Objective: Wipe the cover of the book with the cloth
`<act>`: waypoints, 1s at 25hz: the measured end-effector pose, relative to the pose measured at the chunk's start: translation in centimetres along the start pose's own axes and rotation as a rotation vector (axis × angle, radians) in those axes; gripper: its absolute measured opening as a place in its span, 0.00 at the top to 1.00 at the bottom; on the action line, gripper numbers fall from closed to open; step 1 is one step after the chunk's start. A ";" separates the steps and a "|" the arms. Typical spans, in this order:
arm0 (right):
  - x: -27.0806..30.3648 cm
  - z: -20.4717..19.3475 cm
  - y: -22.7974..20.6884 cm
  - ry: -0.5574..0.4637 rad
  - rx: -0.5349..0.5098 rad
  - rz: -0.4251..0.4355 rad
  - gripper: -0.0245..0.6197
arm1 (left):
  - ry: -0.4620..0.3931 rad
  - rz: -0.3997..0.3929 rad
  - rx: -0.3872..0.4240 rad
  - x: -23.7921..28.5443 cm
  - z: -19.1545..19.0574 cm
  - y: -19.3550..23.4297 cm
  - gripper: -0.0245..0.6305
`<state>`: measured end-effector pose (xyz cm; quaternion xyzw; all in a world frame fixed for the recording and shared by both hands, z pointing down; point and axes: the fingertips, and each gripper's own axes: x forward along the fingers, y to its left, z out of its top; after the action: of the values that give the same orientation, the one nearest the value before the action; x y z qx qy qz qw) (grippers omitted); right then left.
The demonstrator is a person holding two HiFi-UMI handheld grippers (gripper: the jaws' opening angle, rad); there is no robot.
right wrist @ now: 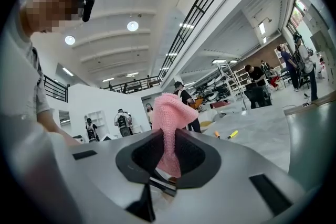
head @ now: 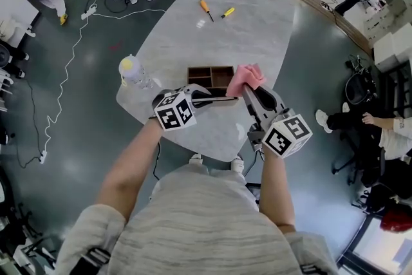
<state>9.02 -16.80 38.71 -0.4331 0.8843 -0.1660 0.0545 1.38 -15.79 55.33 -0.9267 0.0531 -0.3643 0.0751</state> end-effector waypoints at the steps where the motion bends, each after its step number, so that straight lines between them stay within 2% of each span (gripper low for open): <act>1: 0.1 -0.1 0.1 0.004 -0.001 0.003 0.87 | -0.007 0.000 -0.007 0.0 0.0 0.1 0.85; 10: 0.6 -0.4 0.9 0.026 -0.005 0.027 0.87 | -0.037 0.006 -0.014 -0.1 0.1 0.3 0.84; 14: 0.4 -0.2 1.1 0.028 -0.011 0.030 0.87 | -0.055 0.036 -0.028 -0.7 0.2 0.5 0.73; 16: 0.3 -0.2 1.2 0.030 -0.013 0.028 0.87 | -0.068 0.055 -0.036 -1.3 0.4 0.6 0.73; 25: -0.4 -0.8 2.0 0.042 -0.025 0.029 0.87 | -0.221 0.141 -0.106 -5.5 3.1 0.7 0.75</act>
<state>7.56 -15.11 38.79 -0.4173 0.8934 -0.1632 0.0328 -0.59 -15.31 49.28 -0.9578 0.1287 -0.2507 0.0570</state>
